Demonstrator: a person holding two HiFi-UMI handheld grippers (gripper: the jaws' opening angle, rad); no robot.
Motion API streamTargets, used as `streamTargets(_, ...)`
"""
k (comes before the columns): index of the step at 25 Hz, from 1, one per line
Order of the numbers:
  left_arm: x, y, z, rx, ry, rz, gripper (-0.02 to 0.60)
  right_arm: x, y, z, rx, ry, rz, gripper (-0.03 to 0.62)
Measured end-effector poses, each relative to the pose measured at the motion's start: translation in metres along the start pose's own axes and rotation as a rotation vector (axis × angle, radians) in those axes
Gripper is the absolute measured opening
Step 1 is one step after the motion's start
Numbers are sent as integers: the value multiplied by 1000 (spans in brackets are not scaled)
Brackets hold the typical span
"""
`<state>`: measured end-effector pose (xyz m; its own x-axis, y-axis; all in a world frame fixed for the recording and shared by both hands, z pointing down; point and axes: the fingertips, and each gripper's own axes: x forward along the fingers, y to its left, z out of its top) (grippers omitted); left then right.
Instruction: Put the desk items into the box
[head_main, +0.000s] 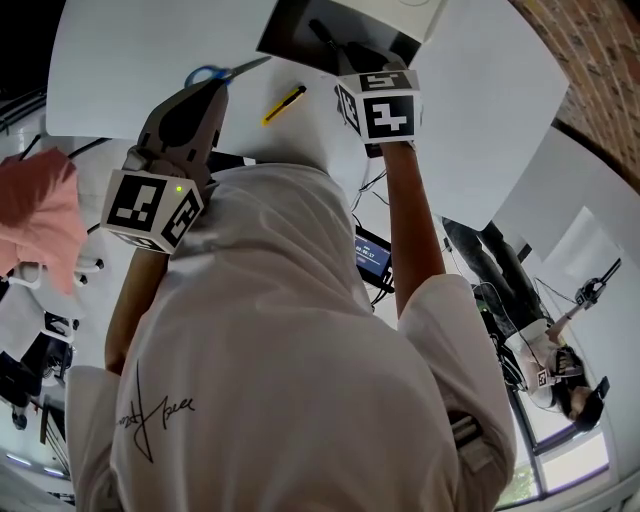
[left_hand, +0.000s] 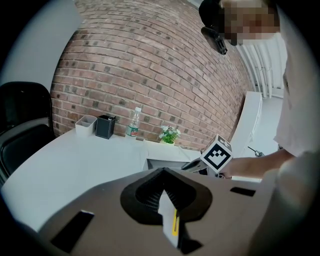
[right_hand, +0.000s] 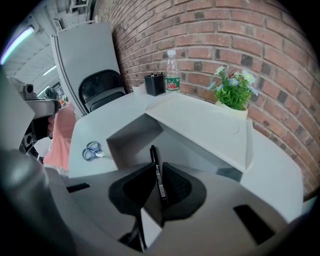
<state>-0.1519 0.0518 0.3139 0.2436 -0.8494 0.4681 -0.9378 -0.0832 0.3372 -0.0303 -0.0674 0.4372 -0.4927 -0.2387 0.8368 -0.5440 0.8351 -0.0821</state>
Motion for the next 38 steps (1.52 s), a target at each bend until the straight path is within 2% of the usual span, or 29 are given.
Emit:
streamTargets(14,-7,-12,1,8,-18,-14,6,-21,7,-2,1,-31,-11,54)
streamTargets(38,-4,-31,-3,44,-23,-36,6,-62,23,-13,62,-121,4,29)
